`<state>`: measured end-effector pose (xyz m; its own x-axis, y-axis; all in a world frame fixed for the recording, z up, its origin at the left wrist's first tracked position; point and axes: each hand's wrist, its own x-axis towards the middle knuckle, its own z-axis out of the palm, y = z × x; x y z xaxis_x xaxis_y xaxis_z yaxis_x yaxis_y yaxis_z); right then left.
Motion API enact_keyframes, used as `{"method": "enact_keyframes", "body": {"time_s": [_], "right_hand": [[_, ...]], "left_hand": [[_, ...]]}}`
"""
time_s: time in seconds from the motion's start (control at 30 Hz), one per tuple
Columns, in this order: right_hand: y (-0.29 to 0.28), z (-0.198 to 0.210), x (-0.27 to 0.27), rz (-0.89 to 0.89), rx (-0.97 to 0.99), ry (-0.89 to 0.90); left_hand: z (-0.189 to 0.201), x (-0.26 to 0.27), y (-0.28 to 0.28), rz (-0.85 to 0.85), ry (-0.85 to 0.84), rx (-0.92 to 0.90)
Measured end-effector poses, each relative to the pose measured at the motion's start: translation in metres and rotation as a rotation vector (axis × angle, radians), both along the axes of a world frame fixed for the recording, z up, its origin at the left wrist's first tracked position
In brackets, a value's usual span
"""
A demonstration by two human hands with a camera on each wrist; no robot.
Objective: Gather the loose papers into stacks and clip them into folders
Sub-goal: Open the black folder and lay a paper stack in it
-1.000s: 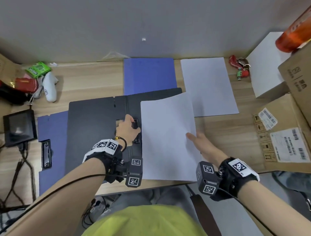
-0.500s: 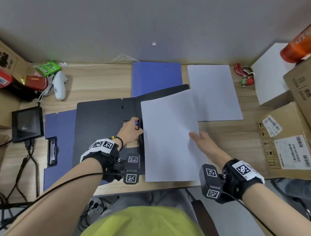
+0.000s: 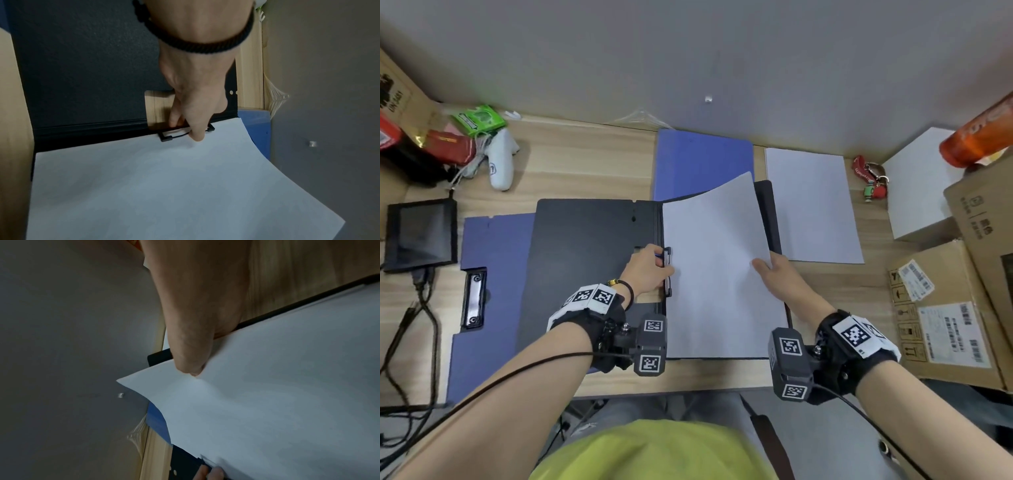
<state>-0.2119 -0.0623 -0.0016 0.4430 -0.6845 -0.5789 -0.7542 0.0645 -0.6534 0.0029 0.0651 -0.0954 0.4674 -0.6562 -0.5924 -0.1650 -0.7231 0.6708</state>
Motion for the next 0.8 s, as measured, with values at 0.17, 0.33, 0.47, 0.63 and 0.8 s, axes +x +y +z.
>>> {"method": "enact_keyframes", "body": {"time_s": [0.17,0.33,0.47,0.63,0.8], "right_hand": [[-0.002,-0.003,0.0,-0.053,0.067,-0.025],[-0.016,-0.008,-0.001,-0.305,-0.075,-0.035],[-0.017,-0.013,0.019,-0.308,0.079,-0.08],[0.014,-0.027,0.066,-0.079,0.353,-0.036],[0.038,-0.044,0.102,-0.064,0.396,0.052]], "left_hand": [[-0.005,-0.002,0.001,0.088,-0.02,-0.031],[0.004,0.002,0.011,0.233,0.13,-0.173],[0.013,0.037,0.037,0.319,0.06,-0.226],[0.008,0.084,0.096,0.584,-0.154,-0.132],[0.0,0.102,0.15,0.713,-0.202,0.017]]}}
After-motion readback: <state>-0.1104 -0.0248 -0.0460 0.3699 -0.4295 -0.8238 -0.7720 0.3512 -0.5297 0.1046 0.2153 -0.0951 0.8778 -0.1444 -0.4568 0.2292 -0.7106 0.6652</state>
